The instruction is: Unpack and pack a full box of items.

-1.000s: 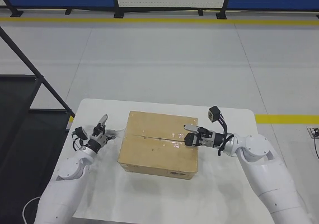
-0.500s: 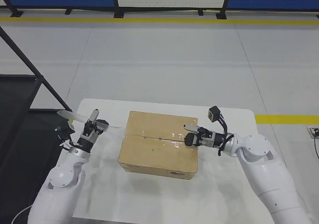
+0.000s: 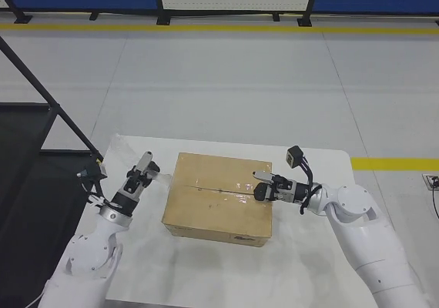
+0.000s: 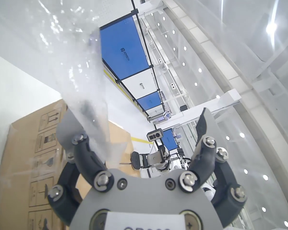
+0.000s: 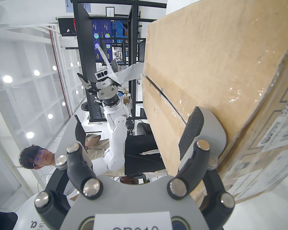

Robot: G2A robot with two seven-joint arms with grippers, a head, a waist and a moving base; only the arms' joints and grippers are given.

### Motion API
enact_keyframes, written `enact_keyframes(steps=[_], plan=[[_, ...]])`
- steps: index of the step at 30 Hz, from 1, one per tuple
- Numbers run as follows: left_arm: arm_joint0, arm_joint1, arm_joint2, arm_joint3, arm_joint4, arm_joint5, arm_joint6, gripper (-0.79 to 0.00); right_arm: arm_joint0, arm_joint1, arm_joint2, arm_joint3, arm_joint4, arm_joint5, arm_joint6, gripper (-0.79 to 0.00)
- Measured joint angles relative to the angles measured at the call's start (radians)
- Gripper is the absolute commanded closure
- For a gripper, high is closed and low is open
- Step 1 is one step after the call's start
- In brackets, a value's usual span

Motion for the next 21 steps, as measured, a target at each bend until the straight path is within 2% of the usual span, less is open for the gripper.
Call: enact_keyframes(steps=[8, 21], plan=[[-0.008, -0.006, 0.035, -0.035, 0.070, 0.026, 0.005, -0.785, -0.025, 0.002, 0.007, -0.031, 0.008, -0.011, -0.032, -0.785], [-0.072, -0.023, 0.146, -0.035, 0.218, 0.067, -0.010, -0.785, -0.156, 0.025, 0.100, -0.166, 0.101, -0.134, -0.084, -0.785]])
